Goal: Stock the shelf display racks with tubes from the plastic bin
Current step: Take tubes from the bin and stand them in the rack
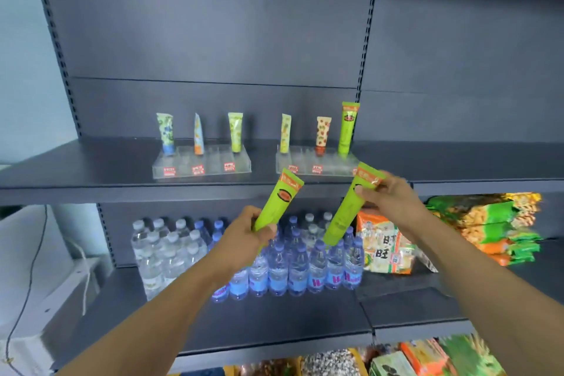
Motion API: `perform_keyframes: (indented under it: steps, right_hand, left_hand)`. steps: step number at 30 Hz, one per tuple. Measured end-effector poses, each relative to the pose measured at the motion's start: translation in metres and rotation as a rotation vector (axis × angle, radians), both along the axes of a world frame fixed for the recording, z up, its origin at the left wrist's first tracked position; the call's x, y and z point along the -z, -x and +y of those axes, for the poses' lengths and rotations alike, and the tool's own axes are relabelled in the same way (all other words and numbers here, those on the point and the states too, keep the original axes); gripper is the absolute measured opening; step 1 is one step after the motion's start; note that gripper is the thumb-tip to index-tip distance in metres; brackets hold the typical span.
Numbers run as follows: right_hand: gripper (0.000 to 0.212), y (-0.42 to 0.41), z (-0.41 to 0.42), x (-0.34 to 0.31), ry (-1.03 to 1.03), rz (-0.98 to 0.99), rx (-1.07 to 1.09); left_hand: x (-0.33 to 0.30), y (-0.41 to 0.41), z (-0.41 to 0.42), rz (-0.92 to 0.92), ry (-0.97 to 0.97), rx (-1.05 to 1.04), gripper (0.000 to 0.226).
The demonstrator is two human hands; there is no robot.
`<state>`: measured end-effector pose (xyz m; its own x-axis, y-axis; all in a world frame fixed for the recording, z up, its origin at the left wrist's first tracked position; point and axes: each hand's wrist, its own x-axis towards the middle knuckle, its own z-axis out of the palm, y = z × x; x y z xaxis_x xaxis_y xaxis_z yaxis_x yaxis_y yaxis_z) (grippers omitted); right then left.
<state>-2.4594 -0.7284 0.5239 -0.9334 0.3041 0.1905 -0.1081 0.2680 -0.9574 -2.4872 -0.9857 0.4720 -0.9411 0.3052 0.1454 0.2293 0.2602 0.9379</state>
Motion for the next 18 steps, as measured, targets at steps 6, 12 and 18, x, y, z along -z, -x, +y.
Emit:
perform_keyframes:
  steps: [6, 12, 18]
  right_hand:
    - [0.020, 0.012, 0.015, -0.030, -0.046, 0.131, 0.092]
    - [0.009, 0.045, 0.051, -0.069, -0.157, 0.226, 0.146]
    - [0.019, 0.114, 0.101, -0.094, -0.294, 0.252, 0.183]
  left_hand:
    - [-0.029, 0.021, 0.021, 0.067, 0.009, 0.004, 0.005]
    - [-0.067, 0.053, 0.061, 0.157, -0.047, -0.005, 0.012]
    - [-0.096, 0.087, 0.111, 0.189, -0.155, -0.056, 0.011]
